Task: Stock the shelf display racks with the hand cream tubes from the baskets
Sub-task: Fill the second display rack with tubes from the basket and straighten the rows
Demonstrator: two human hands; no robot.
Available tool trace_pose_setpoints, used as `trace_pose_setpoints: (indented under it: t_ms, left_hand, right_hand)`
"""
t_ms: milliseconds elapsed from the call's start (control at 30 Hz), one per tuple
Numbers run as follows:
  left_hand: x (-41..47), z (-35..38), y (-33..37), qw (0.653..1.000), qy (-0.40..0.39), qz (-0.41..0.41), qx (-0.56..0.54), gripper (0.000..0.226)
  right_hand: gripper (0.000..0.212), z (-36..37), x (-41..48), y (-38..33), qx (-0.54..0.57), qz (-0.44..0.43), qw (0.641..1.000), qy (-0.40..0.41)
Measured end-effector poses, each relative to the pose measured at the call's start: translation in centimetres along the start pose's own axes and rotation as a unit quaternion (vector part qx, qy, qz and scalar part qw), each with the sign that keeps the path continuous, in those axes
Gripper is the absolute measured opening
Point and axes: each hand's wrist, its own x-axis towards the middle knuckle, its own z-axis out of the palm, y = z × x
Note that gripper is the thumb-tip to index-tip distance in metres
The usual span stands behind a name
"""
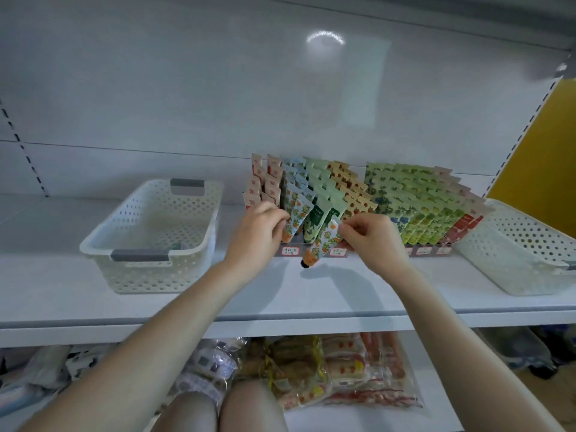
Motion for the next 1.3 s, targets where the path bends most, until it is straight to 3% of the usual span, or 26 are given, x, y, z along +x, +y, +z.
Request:
trace_pose_setpoints:
  t_ms: [133,233,333,633,733,1300]
  left_hand:
    - [3.6,2.0,-0.2,0.988,-0.025,0.122,0.090,0.014]
    - [5.3,3.2,-0.5,0.970,-0.050,0.177,0.158,0.029]
    - [6.4,3.9,-1.2,0.959,-0.065,0.204,0.183,0.028]
    - [7.4,2.5,-2.6,0.965,-0.085,0.177,0.173,0.011]
    - [7.5,2.4,-3.1,0.965,-0.081,0.170,0.181,0.019]
    - [7.5,3.3,-3.9,0.966,-0.047,0.191,0.168,0.013]
  right_hand:
    - [0.023,-0.3,0.9,0.4,-0.028,-0.022,0.999,0.027]
    - [0.021,-0.5,1.4,0.4,-0.015,-0.028,0.999,0.039]
    - [0.022,-0.5,2.0,0.3,-0.012,-0.038,0.998,0.042]
    - [0.025,1.1,4.1,-0.1,-0.078,-0.094,0.991,0.062]
    - [0.029,2.0,5.5,-0.3,-0.117,-0.105,0.986,0.059]
    - [0.019,5.6,8.1,-1.1,-0.268,-0.077,0.959,-0.049]
